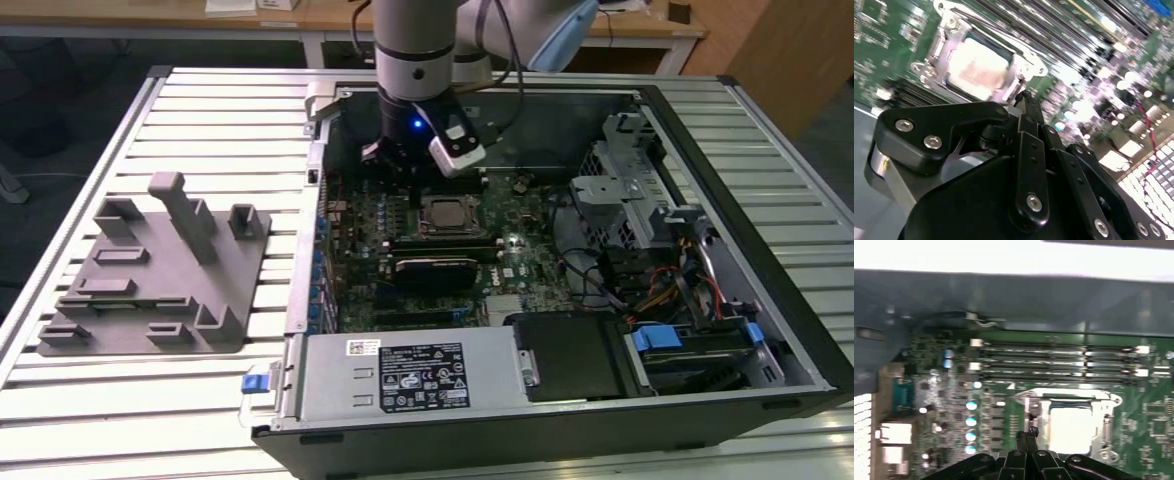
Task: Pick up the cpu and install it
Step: 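Install the first cpu locking lever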
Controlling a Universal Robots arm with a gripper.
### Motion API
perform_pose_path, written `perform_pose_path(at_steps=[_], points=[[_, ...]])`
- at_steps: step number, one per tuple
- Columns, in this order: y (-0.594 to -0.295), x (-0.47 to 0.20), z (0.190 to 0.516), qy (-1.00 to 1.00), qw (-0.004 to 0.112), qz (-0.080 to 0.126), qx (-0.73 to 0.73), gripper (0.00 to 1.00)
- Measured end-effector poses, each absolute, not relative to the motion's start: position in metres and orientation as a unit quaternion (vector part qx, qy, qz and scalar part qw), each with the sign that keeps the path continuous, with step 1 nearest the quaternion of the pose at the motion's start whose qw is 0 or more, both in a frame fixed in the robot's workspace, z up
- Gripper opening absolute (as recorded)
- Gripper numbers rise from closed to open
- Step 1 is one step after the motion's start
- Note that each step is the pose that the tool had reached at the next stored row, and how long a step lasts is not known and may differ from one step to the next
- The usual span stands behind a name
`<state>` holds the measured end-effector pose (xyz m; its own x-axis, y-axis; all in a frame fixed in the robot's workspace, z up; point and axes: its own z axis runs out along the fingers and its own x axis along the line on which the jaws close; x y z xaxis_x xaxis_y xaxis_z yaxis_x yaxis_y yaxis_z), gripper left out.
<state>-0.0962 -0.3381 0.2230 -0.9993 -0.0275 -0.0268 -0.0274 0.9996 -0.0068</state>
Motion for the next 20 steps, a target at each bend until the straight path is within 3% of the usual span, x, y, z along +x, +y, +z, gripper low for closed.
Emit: perform_pose_path(at_steps=[20], points=[[-0.338,-0.105,0.237,1.000,0.018,-0.001,-0.014,0.11]])
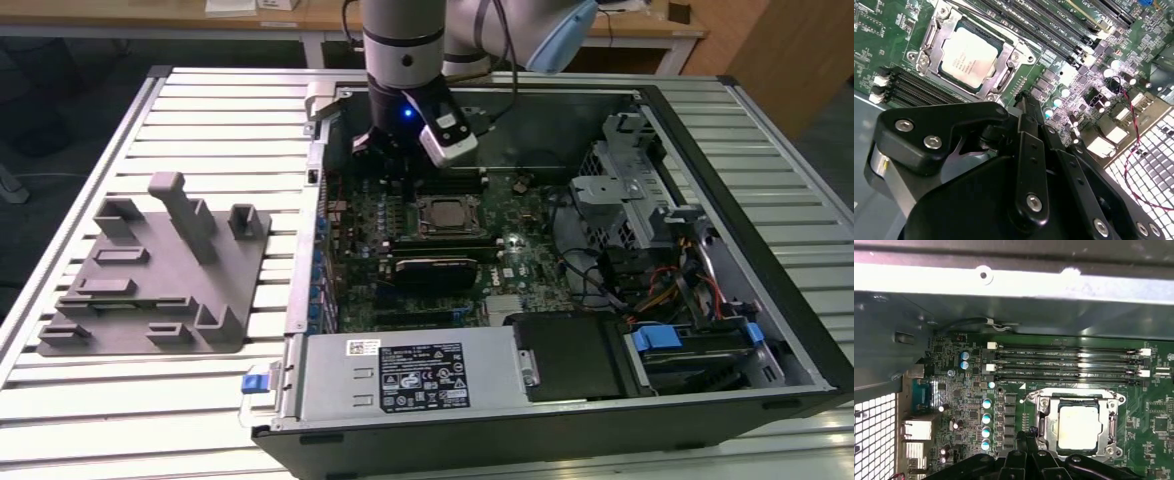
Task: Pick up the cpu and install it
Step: 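Install the first cpu locking lever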
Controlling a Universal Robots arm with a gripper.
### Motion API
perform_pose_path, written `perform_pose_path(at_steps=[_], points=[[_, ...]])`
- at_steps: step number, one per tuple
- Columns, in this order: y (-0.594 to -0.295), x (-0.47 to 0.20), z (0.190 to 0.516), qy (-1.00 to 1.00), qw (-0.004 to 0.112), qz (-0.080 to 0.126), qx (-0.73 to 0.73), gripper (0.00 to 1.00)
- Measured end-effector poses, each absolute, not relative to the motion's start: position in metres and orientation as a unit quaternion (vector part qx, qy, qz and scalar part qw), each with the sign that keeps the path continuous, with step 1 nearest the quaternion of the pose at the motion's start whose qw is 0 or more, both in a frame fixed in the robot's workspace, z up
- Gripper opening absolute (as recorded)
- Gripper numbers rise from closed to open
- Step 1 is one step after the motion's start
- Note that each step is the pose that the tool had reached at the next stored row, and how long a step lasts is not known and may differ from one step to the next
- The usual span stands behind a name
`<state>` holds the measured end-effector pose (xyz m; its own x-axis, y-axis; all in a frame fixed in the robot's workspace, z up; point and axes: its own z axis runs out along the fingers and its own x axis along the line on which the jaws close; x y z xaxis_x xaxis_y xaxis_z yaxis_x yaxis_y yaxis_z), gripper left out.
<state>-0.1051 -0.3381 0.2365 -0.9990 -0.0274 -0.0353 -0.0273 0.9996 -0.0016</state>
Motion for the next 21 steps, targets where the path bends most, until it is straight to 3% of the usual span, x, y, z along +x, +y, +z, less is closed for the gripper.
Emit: perform_pose_path(at_steps=[7,21], points=[[-0.338,-0.110,0.237,1.000,0.018,0.007,-0.014,0.11],[-0.339,-0.123,0.237,0.997,0.019,0.072,-0.012,0.11]])
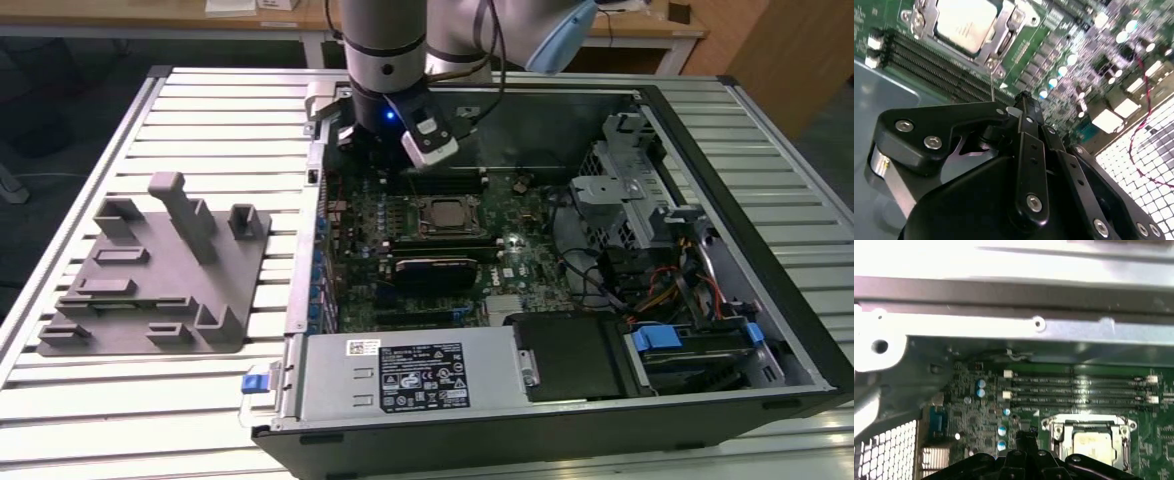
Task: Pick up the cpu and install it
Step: 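Install the first cpu locking lever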
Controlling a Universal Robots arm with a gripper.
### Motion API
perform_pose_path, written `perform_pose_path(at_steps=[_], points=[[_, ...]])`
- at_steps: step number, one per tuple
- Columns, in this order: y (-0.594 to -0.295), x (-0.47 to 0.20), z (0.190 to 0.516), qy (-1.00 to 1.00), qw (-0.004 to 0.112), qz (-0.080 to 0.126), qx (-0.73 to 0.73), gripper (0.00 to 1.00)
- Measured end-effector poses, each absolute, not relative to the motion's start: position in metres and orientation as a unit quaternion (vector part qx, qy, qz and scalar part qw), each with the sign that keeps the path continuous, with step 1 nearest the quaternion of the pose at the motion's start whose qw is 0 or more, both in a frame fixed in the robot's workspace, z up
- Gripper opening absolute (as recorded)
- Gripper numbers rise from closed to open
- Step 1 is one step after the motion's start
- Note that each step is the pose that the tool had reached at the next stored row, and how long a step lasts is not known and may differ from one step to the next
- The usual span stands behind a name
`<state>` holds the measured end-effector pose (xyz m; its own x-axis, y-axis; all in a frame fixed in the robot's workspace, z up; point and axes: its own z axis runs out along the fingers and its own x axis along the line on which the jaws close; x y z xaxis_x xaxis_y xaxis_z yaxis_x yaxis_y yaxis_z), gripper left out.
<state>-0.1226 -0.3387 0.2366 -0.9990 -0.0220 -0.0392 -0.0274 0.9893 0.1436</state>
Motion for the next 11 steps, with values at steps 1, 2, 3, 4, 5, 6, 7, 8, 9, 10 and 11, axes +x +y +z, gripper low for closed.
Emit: perform_pose_path(at_steps=[1,2,3,4,5,6,7,8,9,10,11], points=[[-0.3388,-0.1229,0.2366,0.997,0.019,0.078,-0.012,0.11],[-0.3388,-0.1231,0.2366,0.996,0.019,0.083,-0.012,0.11],[-0.3389,-0.1232,0.2366,0.996,0.019,0.088,-0.012,0.11],[-0.3389,-0.1233,0.2366,0.996,0.019,0.090,-0.012,0.11],[-0.3388,-0.1233,0.2367,0.996,0.019,0.090,-0.012,0.11],[-0.3389,-0.1233,0.2371,0.996,0.019,0.090,-0.012,0.11],[-0.3389,-0.1233,0.2381,0.996,0.019,0.090,-0.012,0.11],[-0.3389,-0.1232,0.2388,0.996,0.020,0.090,-0.012,0.11],[-0.3389,-0.1232,0.2397,0.996,0.020,0.090,-0.012,0.11],[-0.3389,-0.1232,0.2406,0.996,0.020,0.090,-0.012,0.11],[-0.3389,-0.1232,0.2416,0.996,0.020,0.090,-0.012,0.11]])
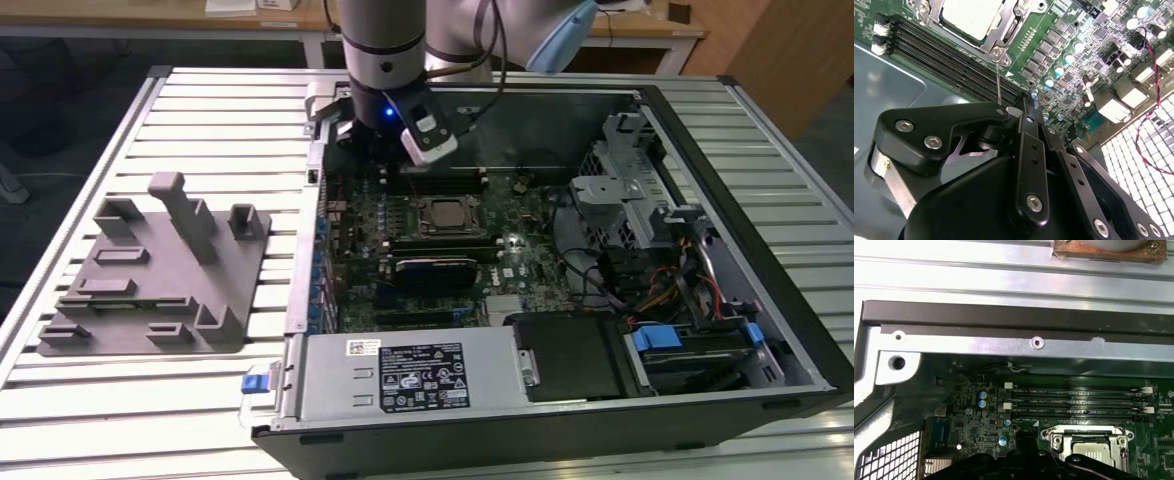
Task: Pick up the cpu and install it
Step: 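Install the first cpu locking lever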
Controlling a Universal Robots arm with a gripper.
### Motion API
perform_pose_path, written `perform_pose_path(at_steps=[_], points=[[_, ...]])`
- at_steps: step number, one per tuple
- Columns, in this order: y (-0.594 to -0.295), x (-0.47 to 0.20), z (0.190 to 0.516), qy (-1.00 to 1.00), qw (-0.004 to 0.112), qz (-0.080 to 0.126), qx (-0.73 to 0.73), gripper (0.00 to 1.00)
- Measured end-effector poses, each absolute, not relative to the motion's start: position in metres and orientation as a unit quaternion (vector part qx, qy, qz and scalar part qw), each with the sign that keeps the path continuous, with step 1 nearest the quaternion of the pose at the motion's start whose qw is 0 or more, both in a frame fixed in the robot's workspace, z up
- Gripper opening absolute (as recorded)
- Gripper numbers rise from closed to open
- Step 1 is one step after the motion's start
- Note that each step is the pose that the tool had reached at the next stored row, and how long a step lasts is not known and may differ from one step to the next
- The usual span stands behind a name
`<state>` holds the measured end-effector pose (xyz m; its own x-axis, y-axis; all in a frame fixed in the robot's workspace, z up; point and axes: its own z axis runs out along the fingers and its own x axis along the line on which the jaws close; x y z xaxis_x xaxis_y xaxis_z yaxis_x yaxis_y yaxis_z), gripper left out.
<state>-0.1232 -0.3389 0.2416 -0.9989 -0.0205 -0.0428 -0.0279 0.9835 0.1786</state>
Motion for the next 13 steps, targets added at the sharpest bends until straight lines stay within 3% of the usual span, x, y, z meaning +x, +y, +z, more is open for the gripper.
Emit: perform_pose_path(at_steps=[13], points=[[-0.3389,-0.1233,0.2464,0.995,0.022,0.094,-0.012,0.11]])
